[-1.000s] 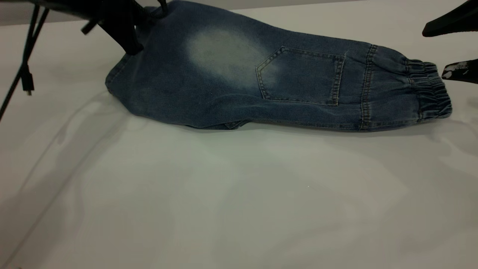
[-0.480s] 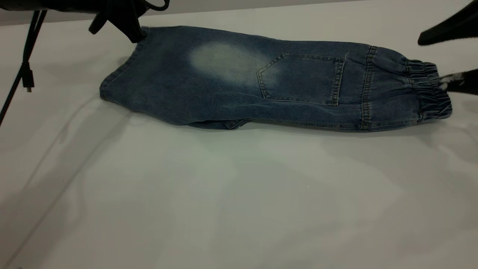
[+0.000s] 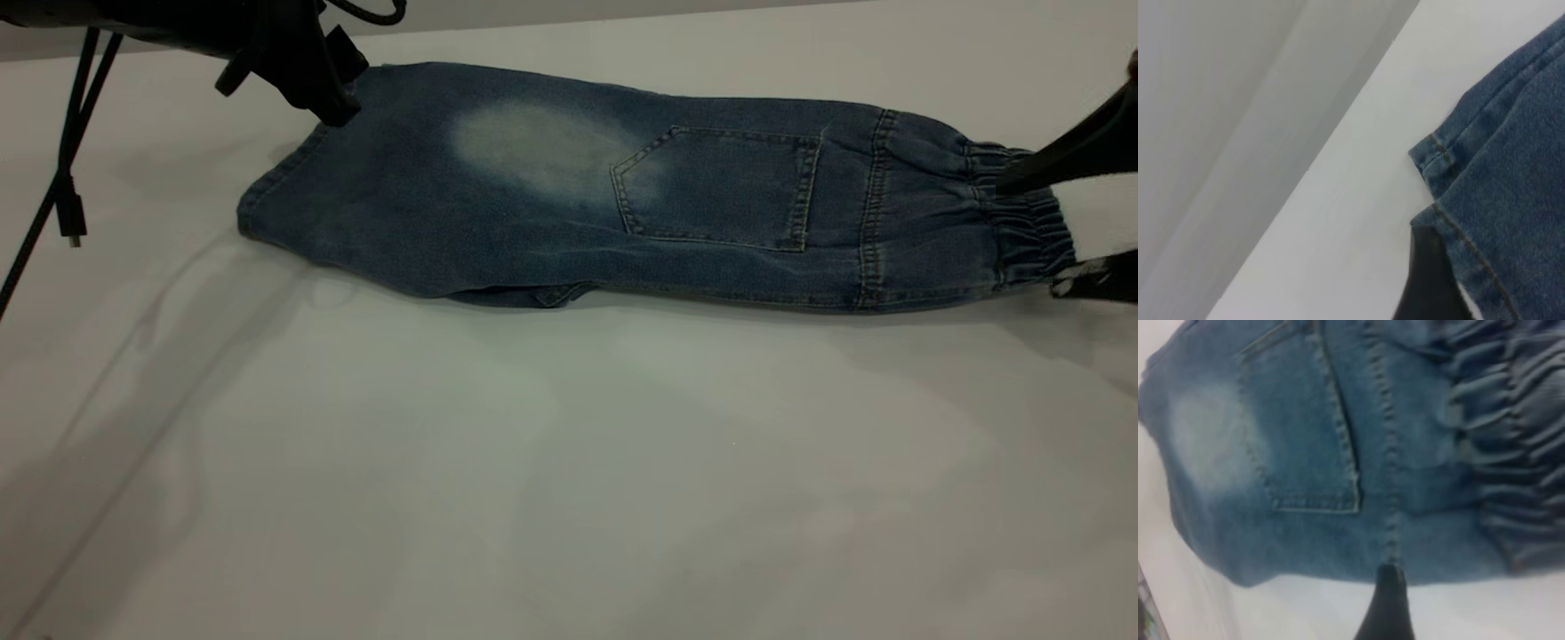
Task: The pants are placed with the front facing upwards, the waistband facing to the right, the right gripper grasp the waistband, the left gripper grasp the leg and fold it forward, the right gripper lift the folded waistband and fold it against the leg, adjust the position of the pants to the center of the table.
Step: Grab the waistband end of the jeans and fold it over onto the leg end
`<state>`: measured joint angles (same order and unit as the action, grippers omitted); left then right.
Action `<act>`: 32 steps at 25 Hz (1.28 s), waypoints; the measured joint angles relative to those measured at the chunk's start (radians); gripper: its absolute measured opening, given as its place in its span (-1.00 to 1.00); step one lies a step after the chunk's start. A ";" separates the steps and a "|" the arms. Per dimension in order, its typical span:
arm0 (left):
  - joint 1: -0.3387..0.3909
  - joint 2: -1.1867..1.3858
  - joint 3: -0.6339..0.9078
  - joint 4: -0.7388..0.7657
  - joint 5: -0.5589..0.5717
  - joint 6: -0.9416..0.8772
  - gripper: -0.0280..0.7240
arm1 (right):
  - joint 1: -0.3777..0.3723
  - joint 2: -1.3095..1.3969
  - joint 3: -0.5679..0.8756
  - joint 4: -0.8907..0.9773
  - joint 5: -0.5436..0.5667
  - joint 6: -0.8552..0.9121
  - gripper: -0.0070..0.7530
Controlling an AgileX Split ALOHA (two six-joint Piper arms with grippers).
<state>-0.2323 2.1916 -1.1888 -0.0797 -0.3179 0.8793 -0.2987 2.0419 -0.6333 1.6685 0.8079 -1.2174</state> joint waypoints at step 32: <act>0.000 0.000 0.000 0.002 -0.001 -0.005 0.22 | 0.000 0.166 -0.096 0.075 0.032 -0.094 0.41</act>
<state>-0.2323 2.1916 -1.1888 -0.0777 -0.3187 0.8741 -0.2987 2.2082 -0.7288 1.7433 0.8394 -1.3111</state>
